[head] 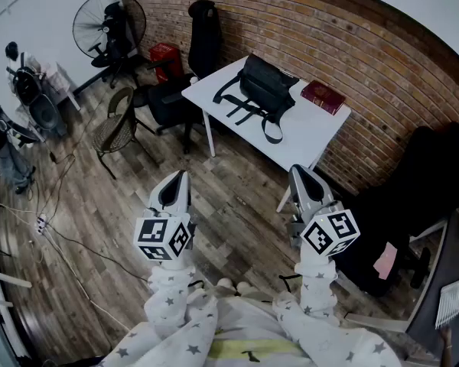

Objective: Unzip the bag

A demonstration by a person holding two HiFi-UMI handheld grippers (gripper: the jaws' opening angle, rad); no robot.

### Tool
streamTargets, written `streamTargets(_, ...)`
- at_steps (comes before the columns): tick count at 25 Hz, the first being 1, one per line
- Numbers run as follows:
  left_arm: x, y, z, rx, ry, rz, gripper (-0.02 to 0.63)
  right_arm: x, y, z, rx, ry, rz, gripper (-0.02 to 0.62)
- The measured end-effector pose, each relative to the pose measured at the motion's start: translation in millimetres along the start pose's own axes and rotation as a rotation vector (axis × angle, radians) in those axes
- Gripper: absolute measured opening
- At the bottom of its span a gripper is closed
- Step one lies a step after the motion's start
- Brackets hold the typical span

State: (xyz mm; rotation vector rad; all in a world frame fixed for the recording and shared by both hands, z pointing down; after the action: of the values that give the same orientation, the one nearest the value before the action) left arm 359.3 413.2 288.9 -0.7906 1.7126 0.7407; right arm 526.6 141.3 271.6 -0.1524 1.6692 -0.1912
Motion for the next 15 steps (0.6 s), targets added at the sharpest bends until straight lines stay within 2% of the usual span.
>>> streamTargets(15,-3.1,-15.0,-8.8,0.008,0.015,-0.003,-0.002,-2.8,-21.4,0.3,0.018,-0.042,-0.049,-0.009)
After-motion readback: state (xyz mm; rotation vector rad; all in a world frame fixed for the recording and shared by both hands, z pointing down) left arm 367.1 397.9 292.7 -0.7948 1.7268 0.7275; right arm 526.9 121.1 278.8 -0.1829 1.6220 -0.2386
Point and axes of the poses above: the fingertips, and each gripper's own axes: z backward along the fingers, y to its left, x out of its top, the point moved 9 cm from there along z, backward along the fingers, and after that the axes turned 14 degrees about y, right-handed, at the moved point
